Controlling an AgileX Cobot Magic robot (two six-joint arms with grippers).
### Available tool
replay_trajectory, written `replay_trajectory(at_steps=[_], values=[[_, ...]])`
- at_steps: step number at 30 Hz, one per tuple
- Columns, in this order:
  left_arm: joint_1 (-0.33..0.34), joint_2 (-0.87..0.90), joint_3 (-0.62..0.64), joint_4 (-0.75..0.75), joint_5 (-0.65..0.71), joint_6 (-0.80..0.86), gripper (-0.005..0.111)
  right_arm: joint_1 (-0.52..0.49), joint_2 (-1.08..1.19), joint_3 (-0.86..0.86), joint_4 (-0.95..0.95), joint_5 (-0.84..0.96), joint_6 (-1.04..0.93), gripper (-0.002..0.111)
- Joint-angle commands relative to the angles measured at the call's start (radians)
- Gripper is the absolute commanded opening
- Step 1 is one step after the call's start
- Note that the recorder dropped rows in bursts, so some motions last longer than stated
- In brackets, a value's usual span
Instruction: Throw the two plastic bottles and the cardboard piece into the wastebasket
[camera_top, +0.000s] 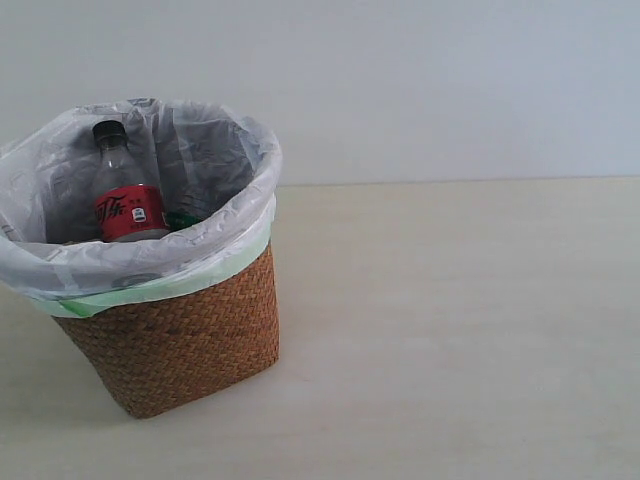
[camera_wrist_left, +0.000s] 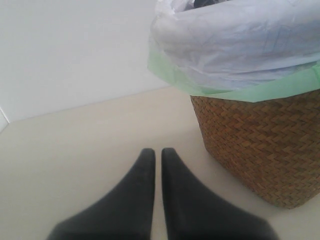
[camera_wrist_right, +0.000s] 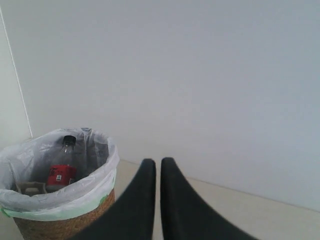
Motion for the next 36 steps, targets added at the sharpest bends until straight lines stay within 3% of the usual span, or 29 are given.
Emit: replay_trajectory(at_steps=[1, 22, 36], values=[[0.005, -0.003, 0.004, -0.008, -0.004, -0.009, 0.004, -0.001, -0.054, 0.004, 0.001, 0.004, 0.005, 0.000], [0.005, -0.003, 0.004, -0.008, -0.004, -0.009, 0.004, -0.011, -0.117, 0.004, 0.001, 0.006, 0.005, 0.000], [0.005, -0.003, 0.004, -0.008, -0.004, -0.009, 0.004, -0.317, -0.264, 0.004, 0.053, -0.026, 0.010, 0.000]])
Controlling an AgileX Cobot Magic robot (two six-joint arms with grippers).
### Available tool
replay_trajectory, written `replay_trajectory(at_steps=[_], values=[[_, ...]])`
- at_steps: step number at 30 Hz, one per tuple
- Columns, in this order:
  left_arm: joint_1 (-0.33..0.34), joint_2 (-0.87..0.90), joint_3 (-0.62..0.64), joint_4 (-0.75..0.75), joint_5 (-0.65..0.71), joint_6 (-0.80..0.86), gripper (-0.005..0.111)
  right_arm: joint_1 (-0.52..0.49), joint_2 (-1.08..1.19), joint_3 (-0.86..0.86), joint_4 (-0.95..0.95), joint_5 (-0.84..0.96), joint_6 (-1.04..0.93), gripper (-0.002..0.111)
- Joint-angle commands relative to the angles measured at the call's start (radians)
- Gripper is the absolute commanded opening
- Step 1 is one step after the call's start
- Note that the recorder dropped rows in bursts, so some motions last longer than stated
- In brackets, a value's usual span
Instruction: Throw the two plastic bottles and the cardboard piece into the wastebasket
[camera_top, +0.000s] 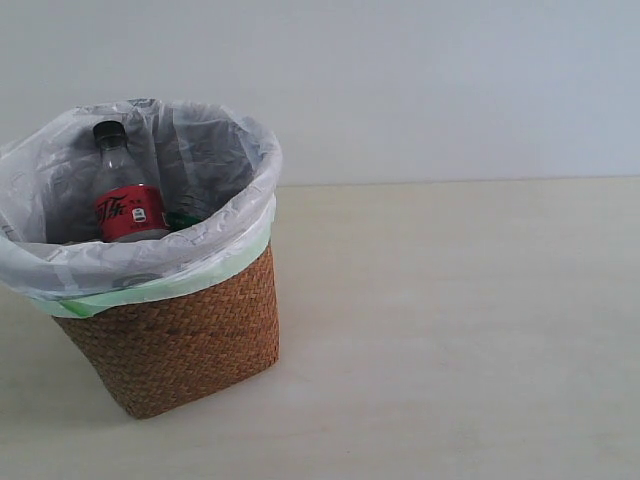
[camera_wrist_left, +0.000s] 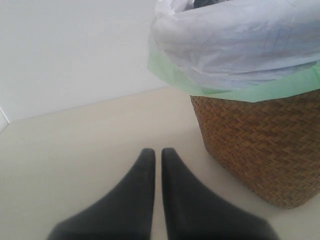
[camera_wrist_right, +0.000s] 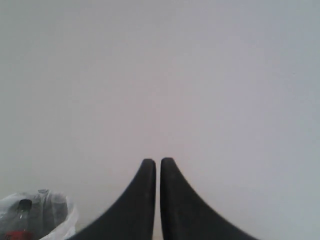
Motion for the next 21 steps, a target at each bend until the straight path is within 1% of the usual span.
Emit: replay_trajectory(at_steps=[1, 7, 10, 12, 13, 14, 15, 17, 19, 21], values=[[0.005, -0.003, 0.004, -0.008, -0.004, -0.009, 0.004, -0.097, -0.055, 0.004, 0.016, -0.032, 0.002, 0.000], [0.005, -0.003, 0.004, -0.008, -0.004, -0.009, 0.004, -0.211, -0.076, 0.004, 0.019, -0.032, -0.006, 0.000], [0.005, -0.003, 0.004, -0.008, -0.004, -0.009, 0.004, -0.214, -0.084, 0.007, 0.019, 0.008, -0.006, 0.000], [0.005, -0.003, 0.004, -0.008, -0.004, -0.009, 0.004, -0.214, -0.123, 0.070, 0.019, -0.047, -0.008, 0.000], [0.005, -0.003, 0.004, -0.008, -0.004, -0.009, 0.004, -0.214, -0.163, 0.152, 0.019, -0.130, -0.008, 0.000], [0.005, -0.003, 0.004, -0.008, -0.004, -0.009, 0.004, -0.214, -0.163, 0.199, 0.019, -0.164, -0.008, 0.000], [0.005, -0.003, 0.004, -0.008, -0.004, -0.009, 0.004, -0.214, -0.163, 0.283, 0.021, -0.226, -0.008, 0.000], [0.005, -0.003, 0.004, -0.008, -0.004, -0.009, 0.004, -0.211, -0.163, 0.384, 0.021, -0.266, 0.000, 0.000], [0.005, -0.003, 0.004, -0.008, -0.004, -0.009, 0.004, -0.211, -0.163, 0.506, 0.021, -0.348, 0.005, 0.000], [0.005, -0.003, 0.004, -0.008, -0.004, -0.009, 0.004, -0.211, -0.163, 0.668, 0.021, -0.489, 0.005, 0.000]])
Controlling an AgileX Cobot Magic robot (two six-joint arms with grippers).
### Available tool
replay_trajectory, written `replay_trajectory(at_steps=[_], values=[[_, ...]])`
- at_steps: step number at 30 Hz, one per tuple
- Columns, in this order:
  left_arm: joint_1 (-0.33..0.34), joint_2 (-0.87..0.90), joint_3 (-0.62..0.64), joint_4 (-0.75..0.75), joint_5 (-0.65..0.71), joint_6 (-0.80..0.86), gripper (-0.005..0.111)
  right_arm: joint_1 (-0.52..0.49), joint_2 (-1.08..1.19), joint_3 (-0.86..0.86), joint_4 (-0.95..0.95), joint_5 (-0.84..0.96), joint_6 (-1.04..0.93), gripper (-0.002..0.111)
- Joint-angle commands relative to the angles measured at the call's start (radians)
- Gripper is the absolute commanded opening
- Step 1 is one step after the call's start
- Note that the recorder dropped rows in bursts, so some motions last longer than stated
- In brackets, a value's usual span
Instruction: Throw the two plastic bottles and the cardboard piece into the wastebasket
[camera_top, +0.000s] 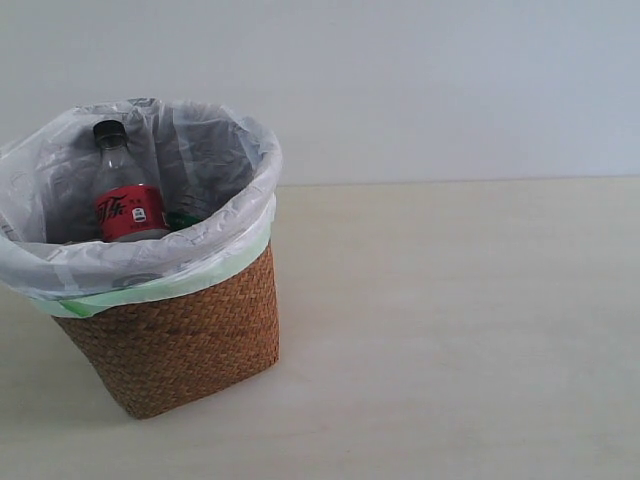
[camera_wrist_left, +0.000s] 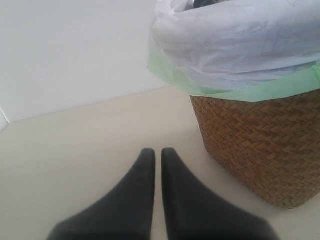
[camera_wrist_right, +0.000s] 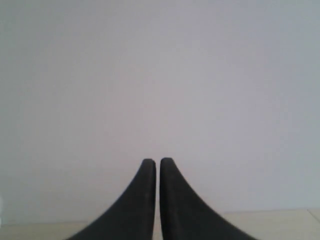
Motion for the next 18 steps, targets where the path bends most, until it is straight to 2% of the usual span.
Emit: replay_trajectory(at_steps=[1, 4, 5, 8, 12, 18], values=[[0.005, -0.003, 0.004, -0.008, -0.004, -0.009, 0.004, -0.005, -0.003, 0.234, 0.000, -0.210, 0.004, 0.000], [0.005, -0.003, 0.004, -0.008, -0.004, -0.009, 0.004, -0.005, -0.003, 0.426, 0.000, -0.336, 0.004, 0.000], [0.005, -0.003, 0.004, -0.008, -0.004, -0.009, 0.004, -0.005, -0.003, 0.442, 0.000, -0.357, 0.008, 0.000], [0.005, -0.003, 0.004, -0.008, -0.004, -0.009, 0.004, -0.005, -0.003, 0.442, -0.007, -0.237, -0.003, 0.000], [0.005, -0.003, 0.004, -0.008, -0.004, -0.009, 0.004, -0.005, -0.003, 0.442, -0.012, 0.006, -0.110, 0.000], [0.005, -0.003, 0.004, -0.008, -0.004, -0.009, 0.004, -0.005, -0.003, 0.442, -0.008, 0.044, -0.076, 0.000]])
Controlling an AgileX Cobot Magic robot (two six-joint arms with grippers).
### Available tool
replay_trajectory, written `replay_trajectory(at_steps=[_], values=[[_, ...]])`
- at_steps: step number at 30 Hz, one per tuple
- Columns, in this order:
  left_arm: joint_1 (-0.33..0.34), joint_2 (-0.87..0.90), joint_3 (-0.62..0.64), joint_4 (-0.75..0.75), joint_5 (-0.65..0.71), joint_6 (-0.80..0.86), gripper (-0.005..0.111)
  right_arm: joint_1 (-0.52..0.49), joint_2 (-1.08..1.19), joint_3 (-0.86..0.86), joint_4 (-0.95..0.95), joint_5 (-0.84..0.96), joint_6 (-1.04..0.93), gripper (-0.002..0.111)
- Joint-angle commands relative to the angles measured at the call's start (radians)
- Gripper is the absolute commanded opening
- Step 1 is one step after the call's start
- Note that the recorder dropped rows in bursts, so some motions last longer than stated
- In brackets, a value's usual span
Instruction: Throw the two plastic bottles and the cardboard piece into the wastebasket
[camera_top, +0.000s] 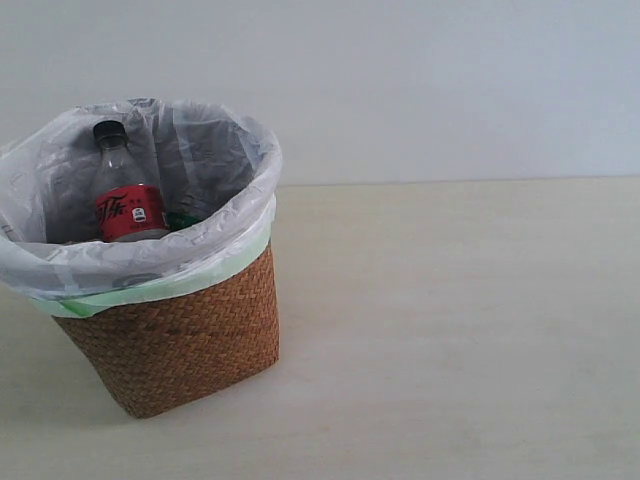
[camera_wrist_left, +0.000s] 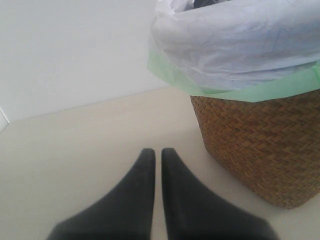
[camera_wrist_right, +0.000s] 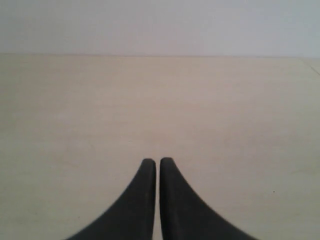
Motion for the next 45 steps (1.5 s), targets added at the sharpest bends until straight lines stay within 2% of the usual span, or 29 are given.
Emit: replay_trajectory(at_steps=[1, 45], values=[[0.005, -0.003, 0.004, -0.008, -0.004, -0.009, 0.004, -0.005, -0.005, 0.000, -0.004, 0.019, 0.022, 0.000], [0.005, -0.003, 0.004, -0.008, -0.004, -0.009, 0.004, -0.005, -0.005, 0.000, -0.004, 0.026, 0.022, 0.000]])
